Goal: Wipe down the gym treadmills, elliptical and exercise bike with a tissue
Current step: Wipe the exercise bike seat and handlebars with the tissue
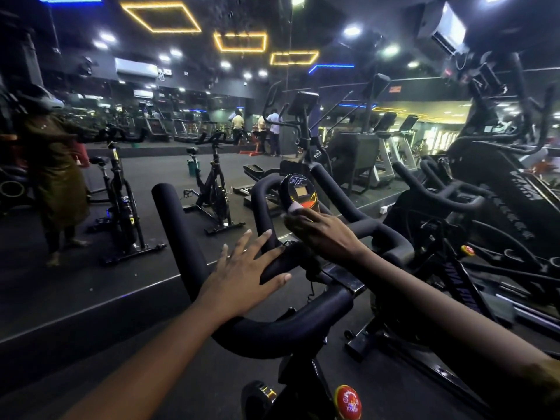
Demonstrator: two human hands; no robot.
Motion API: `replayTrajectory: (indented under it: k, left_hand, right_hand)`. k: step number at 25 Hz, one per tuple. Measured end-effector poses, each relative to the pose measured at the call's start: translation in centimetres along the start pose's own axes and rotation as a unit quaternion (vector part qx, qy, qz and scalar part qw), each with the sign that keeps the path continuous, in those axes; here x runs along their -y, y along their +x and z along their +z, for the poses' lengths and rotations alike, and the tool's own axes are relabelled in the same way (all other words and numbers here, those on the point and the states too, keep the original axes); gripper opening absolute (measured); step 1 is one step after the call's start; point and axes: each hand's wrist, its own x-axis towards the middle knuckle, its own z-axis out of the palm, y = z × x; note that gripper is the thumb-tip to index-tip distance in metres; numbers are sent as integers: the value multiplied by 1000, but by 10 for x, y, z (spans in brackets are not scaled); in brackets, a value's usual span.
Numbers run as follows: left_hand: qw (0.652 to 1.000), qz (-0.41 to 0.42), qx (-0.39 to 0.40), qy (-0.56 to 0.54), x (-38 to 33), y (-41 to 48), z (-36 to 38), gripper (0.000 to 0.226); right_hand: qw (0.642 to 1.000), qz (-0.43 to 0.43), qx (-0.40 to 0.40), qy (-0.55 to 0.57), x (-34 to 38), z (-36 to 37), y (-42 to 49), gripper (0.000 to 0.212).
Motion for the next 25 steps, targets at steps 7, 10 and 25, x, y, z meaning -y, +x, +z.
replayTrajectory:
  k: [7, 10, 25]
  left_hand:
    - [1000, 0, -9, 0, -1, 0, 0, 63]
    - [1000, 2, -5, 3, 0, 0, 0, 84]
    - [1000, -1, -6, -1, 1, 1, 1, 63]
  right_hand:
    - [979, 163, 16, 118, -1, -12, -52, 39]
    - [977, 193, -41, 79, -8, -20, -30, 32]
    - [930, 306, -130, 158, -6, -6, -27, 34]
